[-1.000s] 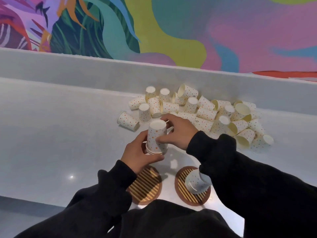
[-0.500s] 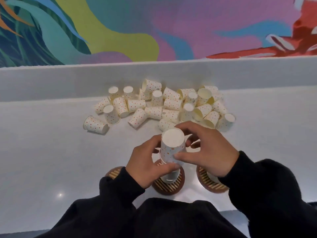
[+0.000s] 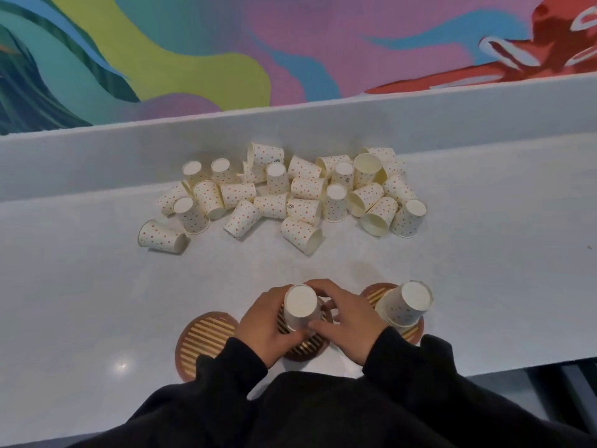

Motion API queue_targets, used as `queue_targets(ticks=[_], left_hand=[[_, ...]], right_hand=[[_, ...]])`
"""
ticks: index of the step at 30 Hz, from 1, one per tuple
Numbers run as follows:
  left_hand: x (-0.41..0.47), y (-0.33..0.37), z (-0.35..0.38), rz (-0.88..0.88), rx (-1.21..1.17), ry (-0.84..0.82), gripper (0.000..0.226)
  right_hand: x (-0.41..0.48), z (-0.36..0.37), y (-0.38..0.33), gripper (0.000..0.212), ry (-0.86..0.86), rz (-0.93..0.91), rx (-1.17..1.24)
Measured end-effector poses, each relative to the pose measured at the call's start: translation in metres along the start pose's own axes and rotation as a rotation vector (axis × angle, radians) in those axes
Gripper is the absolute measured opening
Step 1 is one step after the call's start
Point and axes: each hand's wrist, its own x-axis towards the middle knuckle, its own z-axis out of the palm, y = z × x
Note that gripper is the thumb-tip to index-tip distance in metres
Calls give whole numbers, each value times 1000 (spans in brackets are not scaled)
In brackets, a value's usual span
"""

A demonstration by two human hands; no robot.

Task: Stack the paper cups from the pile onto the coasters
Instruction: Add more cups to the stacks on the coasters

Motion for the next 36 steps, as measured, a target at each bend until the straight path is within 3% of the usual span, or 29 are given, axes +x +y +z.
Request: queue_targets(ticks=[7,12,17,21,24,28,32,36], left_hand=[[4,-5,0,-13,24,-32,67],[24,-20,-29,-93,134,-225,100],[78,-43,-79,-127,211,-13,74],[128,-70,-96,-217,251,188,75],[150,-86,-92,-307,245,214,81],[157,-96,-78,-360,128,217,72],[153,-94,-72,-374,87,203,64],[145,-92,-68,-382,12,171,66]], right_hand=[[10,-4,4,62,-60,27,-43],[23,-33,-12,54,2,59,-30],[92,-63,-36,39,143,5,-99],[161,-46,-38,55,45,82,-374],[190,-23,-28,58,-38,185,-554],[196,-3,-12,43,21,241,-629],[189,-3,-5,46,64,242,-518],[171,-26,-27,72,181,264,-53]])
